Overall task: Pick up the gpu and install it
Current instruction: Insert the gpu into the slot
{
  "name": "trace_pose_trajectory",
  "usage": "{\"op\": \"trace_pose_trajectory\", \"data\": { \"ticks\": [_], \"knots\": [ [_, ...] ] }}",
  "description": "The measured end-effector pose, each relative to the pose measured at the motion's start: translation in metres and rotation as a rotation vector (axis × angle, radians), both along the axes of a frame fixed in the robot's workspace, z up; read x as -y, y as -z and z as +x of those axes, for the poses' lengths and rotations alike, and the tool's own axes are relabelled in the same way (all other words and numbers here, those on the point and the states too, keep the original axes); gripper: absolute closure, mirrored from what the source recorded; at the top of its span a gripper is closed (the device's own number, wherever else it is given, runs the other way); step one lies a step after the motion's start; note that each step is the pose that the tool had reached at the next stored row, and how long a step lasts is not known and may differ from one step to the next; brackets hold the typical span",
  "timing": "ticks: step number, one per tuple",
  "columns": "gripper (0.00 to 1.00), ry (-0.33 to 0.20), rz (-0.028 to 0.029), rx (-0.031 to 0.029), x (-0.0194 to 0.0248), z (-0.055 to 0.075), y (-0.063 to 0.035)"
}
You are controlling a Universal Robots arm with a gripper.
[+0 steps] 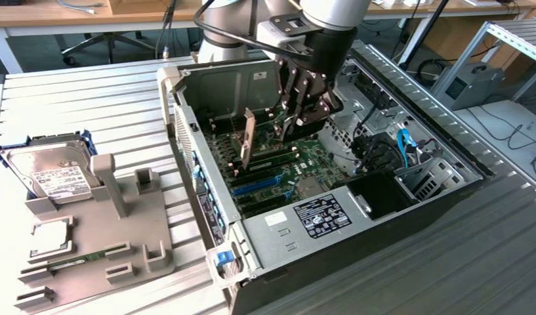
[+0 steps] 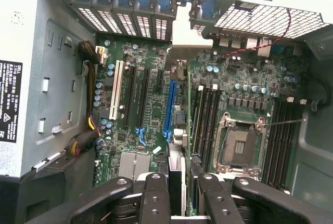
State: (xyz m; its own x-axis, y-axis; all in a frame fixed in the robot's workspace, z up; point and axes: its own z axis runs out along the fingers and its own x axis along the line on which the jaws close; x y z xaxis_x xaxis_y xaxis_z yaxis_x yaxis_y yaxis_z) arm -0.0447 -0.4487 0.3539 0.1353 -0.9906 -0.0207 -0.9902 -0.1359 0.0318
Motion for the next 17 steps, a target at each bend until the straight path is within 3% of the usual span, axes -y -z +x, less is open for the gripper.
{"op": "trace_pose_trajectory", "data": {
  "ticks": [17],
  "knots": [
    [0.74, 0.000, 0.0008, 0.0000, 0.0037, -0.0002, 0.0021]
  ]
}}
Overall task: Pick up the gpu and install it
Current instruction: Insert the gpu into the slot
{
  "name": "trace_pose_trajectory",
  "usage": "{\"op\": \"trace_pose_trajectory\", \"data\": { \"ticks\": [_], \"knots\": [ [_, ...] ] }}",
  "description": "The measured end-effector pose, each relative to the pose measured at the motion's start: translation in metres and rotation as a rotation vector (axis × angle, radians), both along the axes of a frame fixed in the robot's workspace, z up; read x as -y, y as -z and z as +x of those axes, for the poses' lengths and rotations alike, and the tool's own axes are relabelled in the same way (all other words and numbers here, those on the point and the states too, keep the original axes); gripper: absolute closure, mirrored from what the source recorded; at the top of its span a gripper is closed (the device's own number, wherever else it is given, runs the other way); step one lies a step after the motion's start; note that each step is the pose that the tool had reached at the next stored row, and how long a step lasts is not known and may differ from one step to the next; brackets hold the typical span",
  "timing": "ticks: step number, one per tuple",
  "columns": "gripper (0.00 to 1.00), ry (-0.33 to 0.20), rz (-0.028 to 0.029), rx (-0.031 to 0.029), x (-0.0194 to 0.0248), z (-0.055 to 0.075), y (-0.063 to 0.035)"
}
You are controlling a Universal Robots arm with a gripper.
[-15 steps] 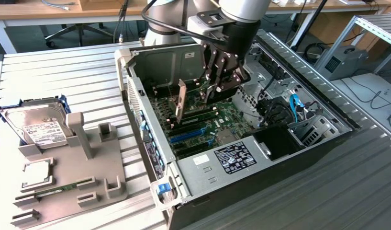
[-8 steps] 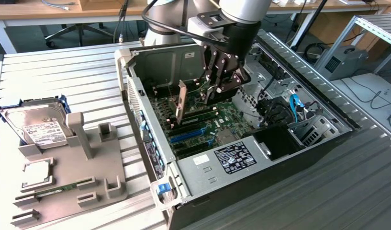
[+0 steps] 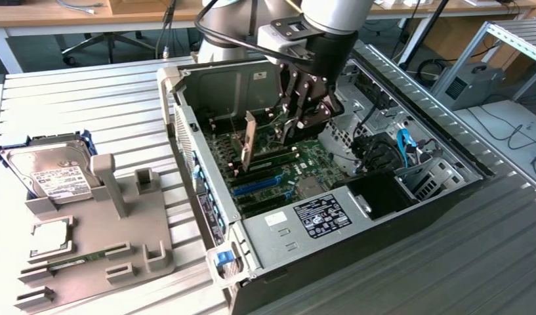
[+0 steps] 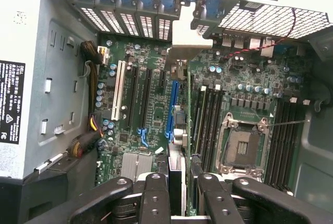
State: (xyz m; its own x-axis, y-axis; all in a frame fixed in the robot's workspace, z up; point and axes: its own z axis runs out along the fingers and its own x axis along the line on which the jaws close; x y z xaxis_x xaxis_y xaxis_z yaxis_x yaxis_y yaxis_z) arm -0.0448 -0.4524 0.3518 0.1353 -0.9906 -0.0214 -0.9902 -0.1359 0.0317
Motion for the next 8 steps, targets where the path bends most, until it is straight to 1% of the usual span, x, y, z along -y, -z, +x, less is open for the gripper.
{"op": "trace_pose_trajectory", "data": {
  "ticks": [8],
  "knots": [
    [0.74, 0.000, 0.0002, 0.0000, 0.0017, -0.0004, 0.0011]
  ]
}}
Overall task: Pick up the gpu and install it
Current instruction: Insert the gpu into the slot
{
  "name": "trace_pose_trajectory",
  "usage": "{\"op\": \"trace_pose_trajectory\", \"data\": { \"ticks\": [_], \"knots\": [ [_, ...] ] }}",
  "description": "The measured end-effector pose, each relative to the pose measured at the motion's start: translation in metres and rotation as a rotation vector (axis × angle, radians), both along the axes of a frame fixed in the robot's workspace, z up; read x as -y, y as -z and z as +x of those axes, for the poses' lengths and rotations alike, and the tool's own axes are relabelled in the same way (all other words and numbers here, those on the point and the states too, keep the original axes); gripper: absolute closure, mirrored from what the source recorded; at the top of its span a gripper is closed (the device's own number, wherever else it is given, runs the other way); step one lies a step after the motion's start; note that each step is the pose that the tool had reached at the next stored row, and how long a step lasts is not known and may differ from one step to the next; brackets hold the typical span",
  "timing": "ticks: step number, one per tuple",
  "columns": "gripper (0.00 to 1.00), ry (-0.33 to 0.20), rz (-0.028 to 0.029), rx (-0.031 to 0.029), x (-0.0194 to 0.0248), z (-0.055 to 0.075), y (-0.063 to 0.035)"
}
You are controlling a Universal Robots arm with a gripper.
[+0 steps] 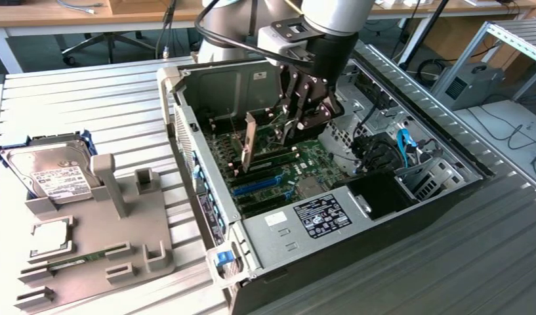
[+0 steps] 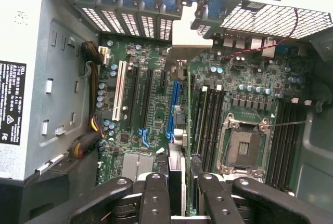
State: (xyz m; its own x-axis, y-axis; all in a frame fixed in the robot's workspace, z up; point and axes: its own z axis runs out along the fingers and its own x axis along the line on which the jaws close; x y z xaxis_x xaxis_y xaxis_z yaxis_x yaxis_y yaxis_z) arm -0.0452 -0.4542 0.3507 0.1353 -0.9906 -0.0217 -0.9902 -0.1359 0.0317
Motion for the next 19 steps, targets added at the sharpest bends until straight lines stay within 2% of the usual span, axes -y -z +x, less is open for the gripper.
{"op": "trace_pose_trajectory", "data": {
  "ticks": [19],
  "knots": [
    [0.74, 0.000, 0.0001, 0.0000, 0.0048, -0.0005, 0.0020]
  ]
}}
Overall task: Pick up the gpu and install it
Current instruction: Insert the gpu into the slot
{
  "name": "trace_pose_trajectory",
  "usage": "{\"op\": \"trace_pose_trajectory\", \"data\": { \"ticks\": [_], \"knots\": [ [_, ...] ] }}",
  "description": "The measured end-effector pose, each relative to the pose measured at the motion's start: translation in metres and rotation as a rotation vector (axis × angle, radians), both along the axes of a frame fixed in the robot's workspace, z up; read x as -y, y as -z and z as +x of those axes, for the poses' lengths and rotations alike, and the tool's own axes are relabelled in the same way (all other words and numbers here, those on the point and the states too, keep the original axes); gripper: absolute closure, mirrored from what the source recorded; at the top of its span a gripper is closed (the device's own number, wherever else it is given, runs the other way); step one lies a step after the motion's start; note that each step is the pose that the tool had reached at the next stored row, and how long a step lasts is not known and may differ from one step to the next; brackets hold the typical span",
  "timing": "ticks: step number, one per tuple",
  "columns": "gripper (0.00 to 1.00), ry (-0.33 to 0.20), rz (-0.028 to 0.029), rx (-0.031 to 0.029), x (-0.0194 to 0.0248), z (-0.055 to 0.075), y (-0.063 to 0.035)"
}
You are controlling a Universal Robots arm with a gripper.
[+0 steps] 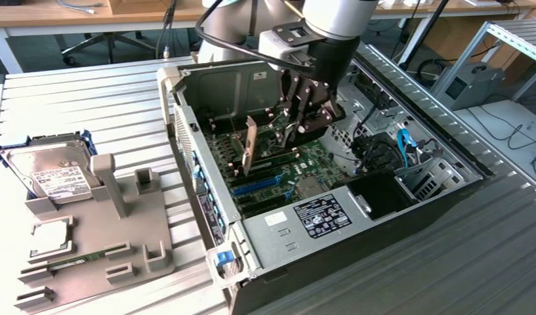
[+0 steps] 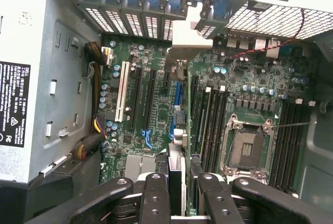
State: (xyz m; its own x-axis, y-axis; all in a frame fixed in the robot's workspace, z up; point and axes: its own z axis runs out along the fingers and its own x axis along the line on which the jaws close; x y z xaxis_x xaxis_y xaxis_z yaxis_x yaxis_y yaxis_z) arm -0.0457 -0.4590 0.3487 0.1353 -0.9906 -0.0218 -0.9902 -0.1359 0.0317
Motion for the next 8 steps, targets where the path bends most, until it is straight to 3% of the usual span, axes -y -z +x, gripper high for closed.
{"op": "trace_pose_trajectory", "data": {
  "ticks": [8],
  "knots": [
    [0.74, 0.000, 0.0000, 0.0000, 0.0019, -0.0005, 0.0007]
  ]
}}
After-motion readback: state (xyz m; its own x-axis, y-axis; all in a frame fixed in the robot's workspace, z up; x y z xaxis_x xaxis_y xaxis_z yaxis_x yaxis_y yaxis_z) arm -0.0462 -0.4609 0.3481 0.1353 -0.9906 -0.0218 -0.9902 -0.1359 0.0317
